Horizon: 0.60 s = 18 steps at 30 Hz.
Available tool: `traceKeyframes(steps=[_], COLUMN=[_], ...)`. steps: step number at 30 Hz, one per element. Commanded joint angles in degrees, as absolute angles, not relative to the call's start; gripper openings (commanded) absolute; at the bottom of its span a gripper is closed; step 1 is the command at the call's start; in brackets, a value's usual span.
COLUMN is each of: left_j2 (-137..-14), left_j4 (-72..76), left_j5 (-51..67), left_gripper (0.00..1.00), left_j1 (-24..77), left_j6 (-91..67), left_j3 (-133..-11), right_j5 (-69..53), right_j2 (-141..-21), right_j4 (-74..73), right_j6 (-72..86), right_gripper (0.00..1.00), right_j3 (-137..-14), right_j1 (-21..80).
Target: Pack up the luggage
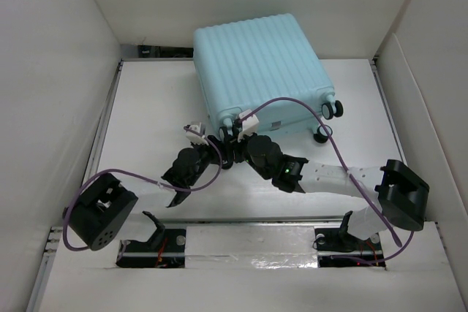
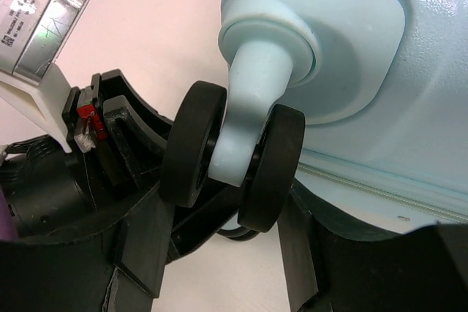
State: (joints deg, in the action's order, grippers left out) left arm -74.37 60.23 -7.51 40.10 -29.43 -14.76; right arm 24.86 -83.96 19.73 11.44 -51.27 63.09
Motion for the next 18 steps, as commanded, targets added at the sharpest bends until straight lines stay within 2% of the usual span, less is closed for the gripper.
traceKeyframes(steps=[1, 8, 11, 12, 13, 18], left_j2=[-75.06, -76.99, -77.78, -77.96, -78.13, -75.77], left_j4=[71.89, 73.30, 74.09, 74.53, 74.97, 74.10], left_j5=[-4.49, -5.53, -8.26, -8.78, -10.36, -16.25], left_gripper=[0.33, 0.33, 0.19, 0.07, 0.02, 0.00], left_j1=[40.96, 40.96, 40.96, 40.96, 40.96, 40.96], left_j6=[-30.23, -30.94, -31.11, -31.20, -31.20, -30.77], left_j3=[-19.78, -20.48, -21.00, -21.27, -21.36, -21.27], right_j5=[20.30, 20.04, 20.04, 20.13, 20.04, 21.44], right_j2=[-81.92, -81.56, -80.95, -80.77, -80.60, -79.28], right_j4=[25.75, 25.75, 25.75, 25.84, 25.84, 25.84], right_j6=[10.90, 10.90, 10.90, 10.99, 10.99, 11.34], right_gripper=[0.00, 0.00, 0.00, 0.00, 0.00, 0.00], right_j3=[-54.14, -53.61, -53.35, -53.18, -53.00, -51.68], right_j1=[65.13, 65.13, 65.13, 65.13, 65.13, 65.13])
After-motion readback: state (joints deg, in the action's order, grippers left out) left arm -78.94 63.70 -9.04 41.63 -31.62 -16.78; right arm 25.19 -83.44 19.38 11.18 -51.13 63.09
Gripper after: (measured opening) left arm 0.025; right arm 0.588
